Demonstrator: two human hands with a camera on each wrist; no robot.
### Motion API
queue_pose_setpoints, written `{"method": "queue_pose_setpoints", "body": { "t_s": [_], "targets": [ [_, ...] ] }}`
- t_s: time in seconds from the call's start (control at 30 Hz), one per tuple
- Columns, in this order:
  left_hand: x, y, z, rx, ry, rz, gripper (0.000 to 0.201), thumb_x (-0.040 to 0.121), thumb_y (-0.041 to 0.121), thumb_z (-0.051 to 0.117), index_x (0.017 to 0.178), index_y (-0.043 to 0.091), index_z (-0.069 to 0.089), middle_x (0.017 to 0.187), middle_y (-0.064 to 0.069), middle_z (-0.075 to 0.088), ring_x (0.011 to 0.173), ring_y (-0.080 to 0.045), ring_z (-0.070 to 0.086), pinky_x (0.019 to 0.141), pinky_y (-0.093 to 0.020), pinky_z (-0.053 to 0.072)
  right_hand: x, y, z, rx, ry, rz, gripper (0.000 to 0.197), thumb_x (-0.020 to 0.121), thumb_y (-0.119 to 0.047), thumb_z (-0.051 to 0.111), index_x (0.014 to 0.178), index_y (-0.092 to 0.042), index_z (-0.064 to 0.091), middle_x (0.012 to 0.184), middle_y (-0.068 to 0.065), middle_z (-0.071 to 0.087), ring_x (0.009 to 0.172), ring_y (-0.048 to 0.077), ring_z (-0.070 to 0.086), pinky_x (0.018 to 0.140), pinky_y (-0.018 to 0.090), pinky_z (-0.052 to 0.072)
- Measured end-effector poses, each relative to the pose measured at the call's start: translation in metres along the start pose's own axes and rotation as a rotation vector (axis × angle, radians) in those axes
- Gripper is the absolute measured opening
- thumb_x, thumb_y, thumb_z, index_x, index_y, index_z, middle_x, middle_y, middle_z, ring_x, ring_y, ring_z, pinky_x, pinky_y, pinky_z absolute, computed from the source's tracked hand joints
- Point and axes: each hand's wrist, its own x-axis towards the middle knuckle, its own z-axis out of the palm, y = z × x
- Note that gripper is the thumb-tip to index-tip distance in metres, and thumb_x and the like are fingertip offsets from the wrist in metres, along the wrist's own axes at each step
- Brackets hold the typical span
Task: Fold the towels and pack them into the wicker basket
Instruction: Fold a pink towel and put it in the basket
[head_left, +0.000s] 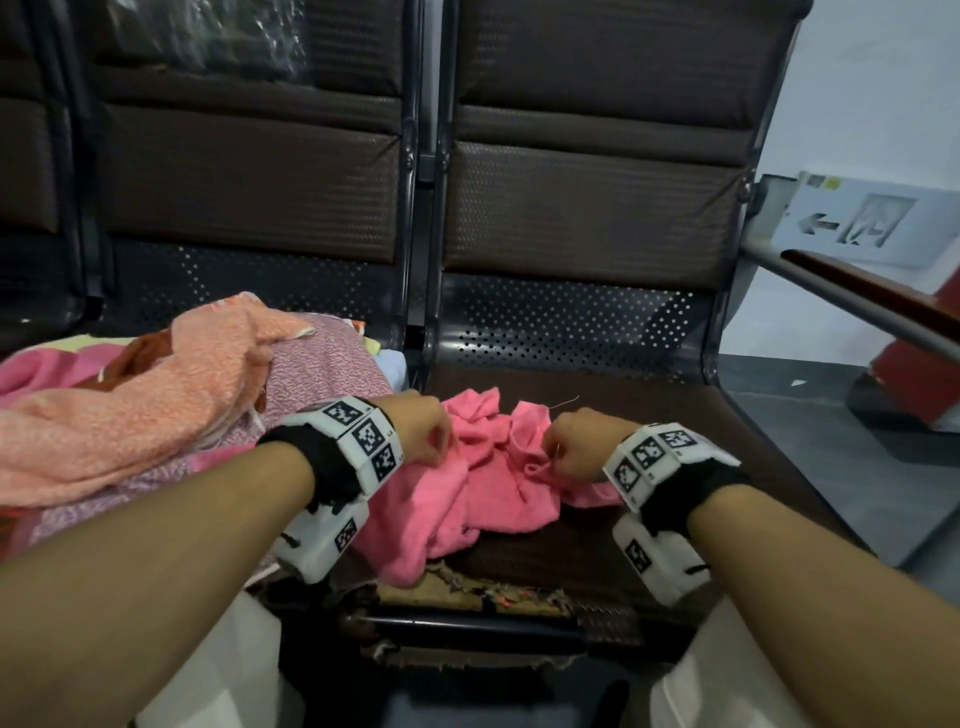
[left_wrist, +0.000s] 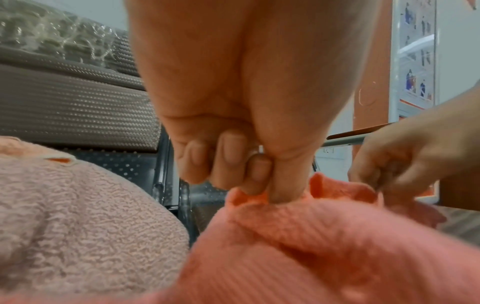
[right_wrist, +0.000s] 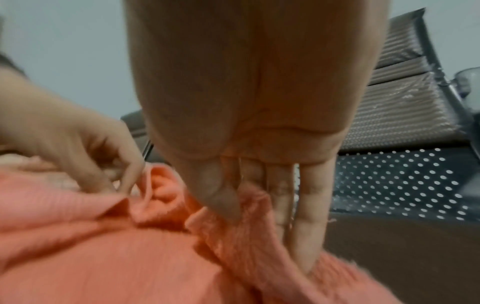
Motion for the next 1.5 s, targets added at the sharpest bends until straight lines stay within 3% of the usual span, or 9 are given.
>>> {"method": "queue_pose_setpoints", "body": {
  "t_s": [0.17, 0.33, 0.57, 0.77, 0.9, 1.07, 1.27, 1.37, 1.5],
  "targets": [
    [0.004, -0.003, -0.004, -0.086, 0.134, -0.087, 0.022, 0.091, 0.034, 0.054, 0.088, 0.018, 0.069, 0.085, 0.001, 0.068, 0.076, -0.015, 0.06, 0.066, -0.023, 0.041, -0.002, -0.005, -0.031, 0.302, 0.306, -0.023, 0.006, 0.09, -0.019, 0.045, 0.096, -0.02, 0.046, 0.086, 0.0, 0.055, 0.082, 0.02, 0.052, 0.069, 0.026, 0.035],
    [0.007, 0.021, 0.011, -0.092, -0.024, -0.031, 0.045, 0.081, 0.072, 0.043, 0.079, 0.032, 0.064, 0.076, 0.011, 0.068, 0.053, -0.002, 0.051, 0.056, -0.023, 0.044, 0.0, -0.016, -0.032, 0.296, 0.26, -0.049, 0.015, 0.093, -0.017, 0.04, 0.103, -0.017, 0.051, 0.098, 0.006, 0.06, 0.089, 0.021, 0.053, 0.073, 0.025, 0.035],
    [0.004, 0.015, -0.002, -0.049, 0.058, -0.063, 0.017, 0.086, 0.039, 0.061, 0.077, 0.028, 0.053, 0.081, 0.006, 0.057, 0.073, -0.013, 0.055, 0.064, -0.024, 0.042, 0.0, -0.013, -0.029, 0.323, 0.222, -0.136, 0.028, 0.092, -0.032, 0.057, 0.116, -0.019, 0.054, 0.119, -0.001, 0.062, 0.107, 0.015, 0.057, 0.08, 0.02, 0.035],
    [-0.02, 0.03, -0.04, -0.919, 0.292, 0.146, 0.014, 0.087, -0.001, 0.058, 0.081, 0.011, 0.057, 0.064, -0.003, 0.059, 0.055, -0.006, 0.054, 0.052, -0.018, 0.044, 0.001, -0.016, -0.038, 0.435, 0.356, -0.261, 0.038, 0.086, -0.025, 0.067, 0.123, -0.023, 0.056, 0.108, -0.008, 0.065, 0.08, 0.003, 0.059, 0.076, 0.015, 0.046],
    [-0.03, 0.038, -0.055, -1.171, 0.372, 0.18, 0.013, 0.092, -0.002, 0.048, 0.087, 0.008, 0.054, 0.084, -0.02, 0.053, 0.077, -0.026, 0.046, 0.064, -0.031, 0.037, 0.001, -0.026, -0.042, 0.56, 0.402, -0.395, 0.045, 0.089, -0.014, 0.061, 0.132, -0.023, 0.052, 0.102, -0.016, 0.063, 0.068, -0.006, 0.058, 0.069, 0.009, 0.043],
    [-0.037, 0.045, -0.07, -1.325, 0.376, 0.23, 0.016, 0.095, -0.002, 0.041, 0.09, 0.008, 0.053, 0.077, -0.012, 0.052, 0.065, -0.017, 0.049, 0.058, -0.019, 0.045, 0.0, -0.037, -0.049, 0.67, 0.409, -0.434, 0.018, 0.091, 0.0, 0.055, 0.103, 0.002, 0.068, 0.098, 0.014, 0.071, 0.084, 0.016, 0.062, 0.081, 0.034, 0.05],
    [-0.039, 0.042, -0.084, -1.439, 0.627, -0.003, 0.024, 0.094, 0.003, 0.04, 0.077, 0.009, 0.056, 0.071, -0.006, 0.054, 0.068, -0.015, 0.051, 0.066, -0.027, 0.043, -0.005, -0.028, -0.058, 0.858, 0.553, -0.346, 0.027, 0.091, -0.019, 0.062, 0.064, -0.02, 0.059, 0.062, 0.0, 0.059, 0.059, 0.002, 0.051, 0.063, 0.019, 0.042],
    [-0.044, 0.036, -0.082, -1.408, 0.524, 0.005, 0.017, 0.092, 0.028, 0.056, 0.087, 0.011, 0.057, 0.08, -0.007, 0.06, 0.076, -0.019, 0.058, 0.073, -0.033, 0.048, -0.008, -0.024, -0.057, 0.928, 0.66, -0.351, 0.034, 0.092, -0.018, 0.06, 0.059, -0.023, 0.053, 0.06, -0.007, 0.049, 0.056, 0.001, 0.045, 0.06, 0.019, 0.038],
    [-0.044, 0.025, -0.069, -1.101, 0.57, -0.069, 0.013, 0.085, 0.004, 0.064, 0.088, 0.014, 0.056, 0.083, -0.004, 0.06, 0.076, -0.015, 0.056, 0.072, -0.026, 0.045, -0.008, -0.023, -0.055, 0.958, 0.785, -0.293, 0.033, 0.093, -0.021, 0.059, 0.06, -0.023, 0.055, 0.059, -0.008, 0.051, 0.054, -0.001, 0.046, 0.061, 0.021, 0.041]
  ]
}}
